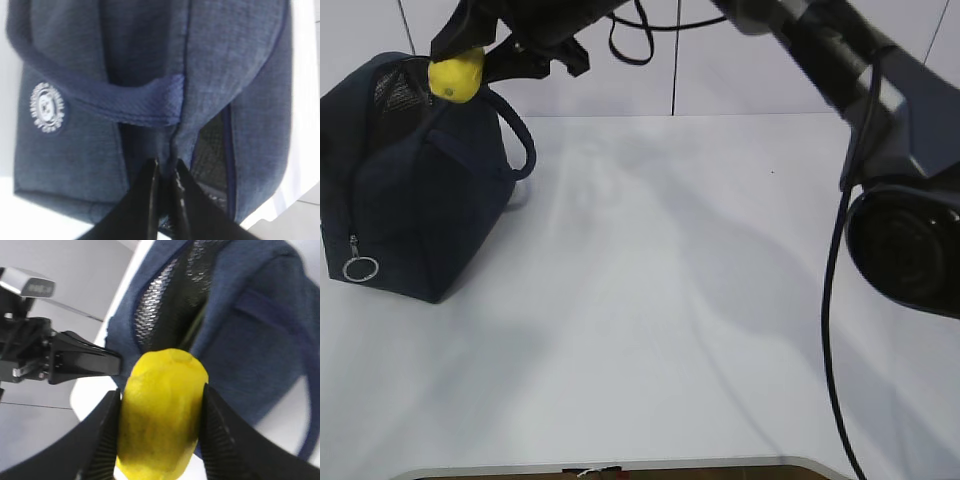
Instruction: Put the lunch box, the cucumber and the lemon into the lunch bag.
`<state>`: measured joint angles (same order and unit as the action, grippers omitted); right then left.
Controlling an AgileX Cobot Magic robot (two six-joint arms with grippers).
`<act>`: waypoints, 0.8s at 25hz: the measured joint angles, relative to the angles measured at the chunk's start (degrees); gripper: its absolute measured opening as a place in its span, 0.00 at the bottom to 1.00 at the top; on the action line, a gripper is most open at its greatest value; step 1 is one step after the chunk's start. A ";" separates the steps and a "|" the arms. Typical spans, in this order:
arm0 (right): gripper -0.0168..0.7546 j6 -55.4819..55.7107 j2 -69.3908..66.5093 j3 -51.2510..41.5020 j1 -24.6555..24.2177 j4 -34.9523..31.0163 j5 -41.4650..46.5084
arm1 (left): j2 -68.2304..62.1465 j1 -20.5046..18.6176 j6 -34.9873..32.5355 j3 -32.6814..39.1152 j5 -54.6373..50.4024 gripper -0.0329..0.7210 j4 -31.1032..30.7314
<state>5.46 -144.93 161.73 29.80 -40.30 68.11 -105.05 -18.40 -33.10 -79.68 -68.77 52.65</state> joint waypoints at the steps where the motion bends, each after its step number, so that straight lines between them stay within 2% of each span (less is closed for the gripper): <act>1: 0.47 -0.12 -1.04 0.00 0.00 -2.18 -0.64 | 0.00 0.00 -0.32 0.00 0.00 0.03 0.76; 10: 0.47 -7.89 -8.50 0.00 0.09 -23.50 -7.23 | -0.13 0.37 -2.63 0.00 0.00 0.03 4.65; 16: 0.47 -11.32 -9.05 0.00 1.10 -28.67 -9.21 | -0.13 3.09 -3.61 0.00 0.00 0.03 4.90; 20: 0.47 -13.13 -9.17 0.00 1.67 -28.17 -9.88 | -0.13 3.48 -3.84 0.00 0.00 0.03 4.99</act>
<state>-7.67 -154.10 161.73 31.47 -68.47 58.23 -105.17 -14.93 -36.94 -79.68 -68.77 57.64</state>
